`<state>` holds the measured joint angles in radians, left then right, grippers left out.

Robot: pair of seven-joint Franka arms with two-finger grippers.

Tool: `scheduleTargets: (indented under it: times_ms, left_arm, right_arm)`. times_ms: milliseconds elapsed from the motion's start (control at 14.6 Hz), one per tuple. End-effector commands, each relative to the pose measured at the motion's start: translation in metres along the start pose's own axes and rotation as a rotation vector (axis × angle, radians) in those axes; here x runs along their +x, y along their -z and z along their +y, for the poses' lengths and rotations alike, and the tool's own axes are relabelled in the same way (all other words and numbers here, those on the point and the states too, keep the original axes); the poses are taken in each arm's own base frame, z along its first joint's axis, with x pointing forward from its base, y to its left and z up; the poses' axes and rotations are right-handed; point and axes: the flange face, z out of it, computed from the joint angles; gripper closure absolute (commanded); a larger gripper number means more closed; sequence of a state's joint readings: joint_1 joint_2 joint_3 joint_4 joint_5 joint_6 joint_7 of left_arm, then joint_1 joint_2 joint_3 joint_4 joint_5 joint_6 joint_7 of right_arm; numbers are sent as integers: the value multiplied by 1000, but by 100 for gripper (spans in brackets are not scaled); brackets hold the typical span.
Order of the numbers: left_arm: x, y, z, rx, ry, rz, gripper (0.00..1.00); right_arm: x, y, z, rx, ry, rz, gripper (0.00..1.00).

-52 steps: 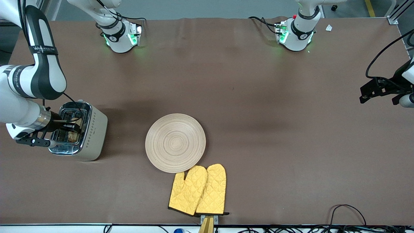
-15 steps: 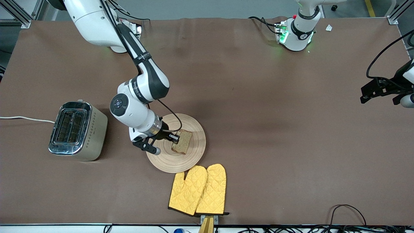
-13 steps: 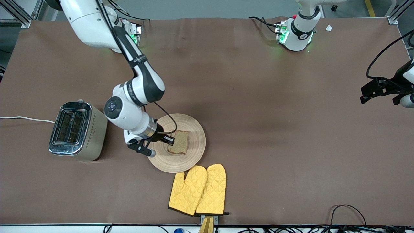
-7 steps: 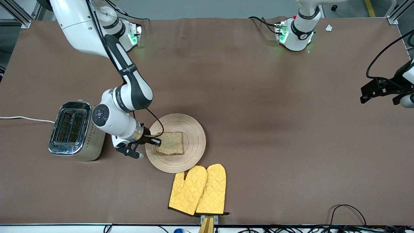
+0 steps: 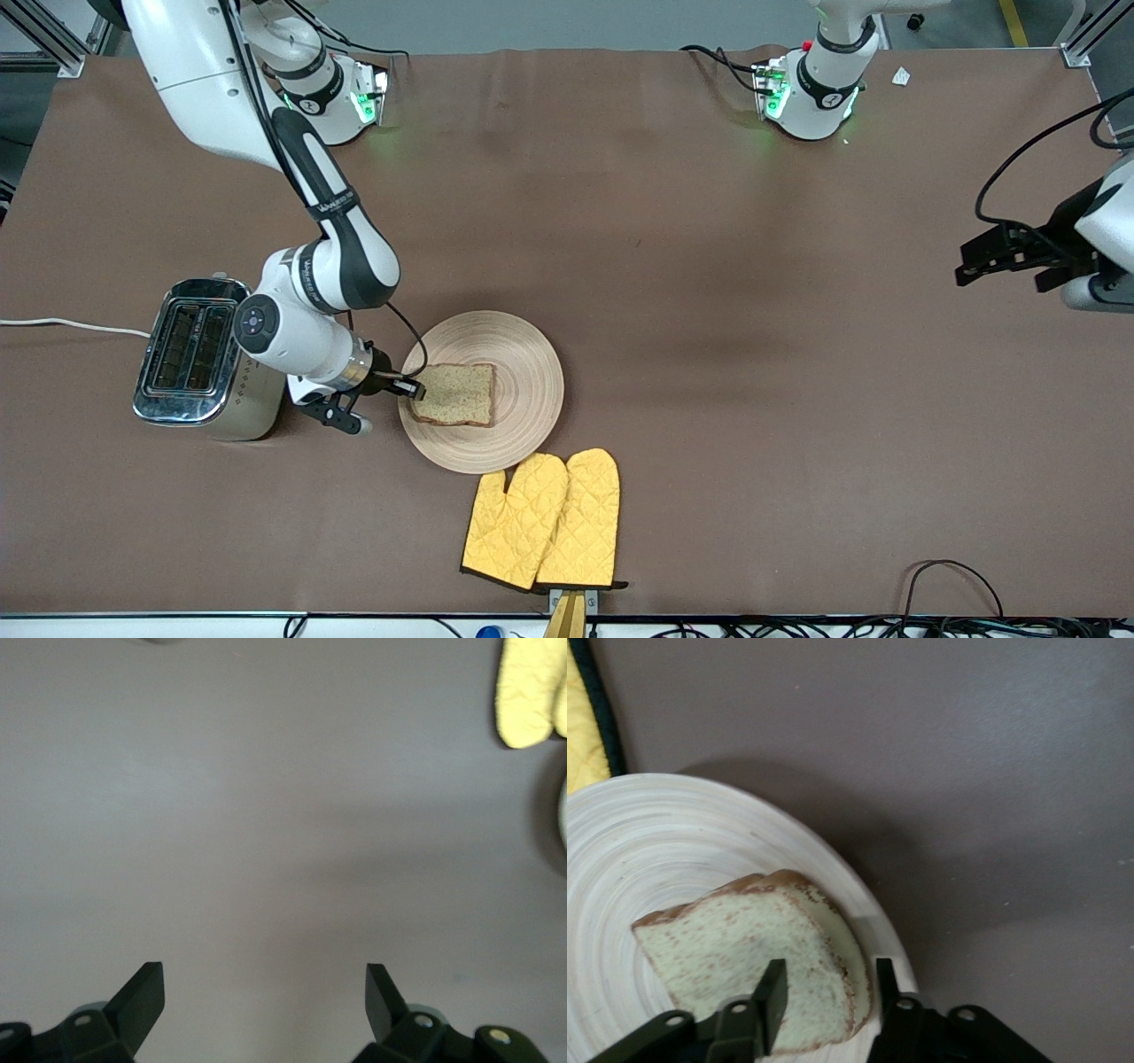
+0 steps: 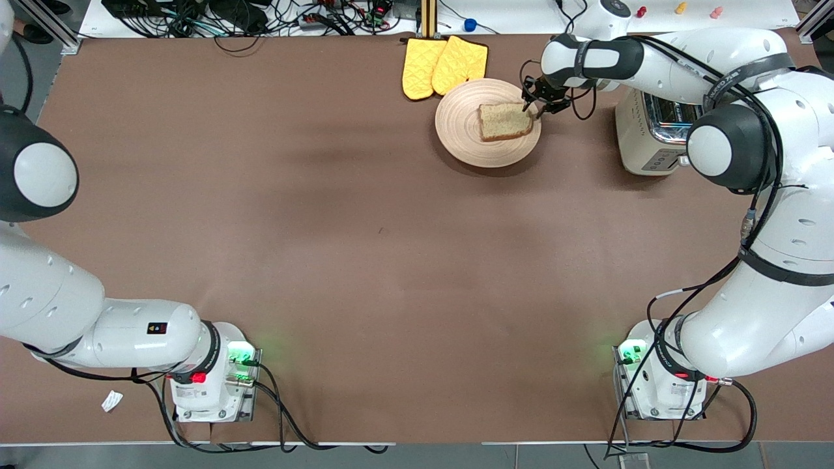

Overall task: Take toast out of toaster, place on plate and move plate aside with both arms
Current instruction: 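Open the right gripper and withdraw it while the left gripper reaches the plate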

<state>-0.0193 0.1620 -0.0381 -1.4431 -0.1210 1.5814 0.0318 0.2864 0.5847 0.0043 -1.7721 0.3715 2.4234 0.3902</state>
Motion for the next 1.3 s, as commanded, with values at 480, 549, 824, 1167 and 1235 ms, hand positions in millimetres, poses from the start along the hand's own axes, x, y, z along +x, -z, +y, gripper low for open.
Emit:
scheduleTargets:
  times_ms: [480,549,824,1167,1235]
  left_arm:
    - [90,-243,99,-530,184,-171,0]
    - [96,-276,119,-554,209,-158,0]
    - [91,-372,206,-705,326,-134,0]
    - [72,-454,274,-858,329,-111,0]
    - [73,-466,278,-864,333,-90,0]
  right_arm:
    - [-2,175,-12,-91,104,68,10]
    - [4,197,-4,-147,126,83,7]
    - [16,284,49,-206,199,99,0]
    - [2,364,99,-251,218,114,0]
    - [-1,376,109,-269,229,117,0]
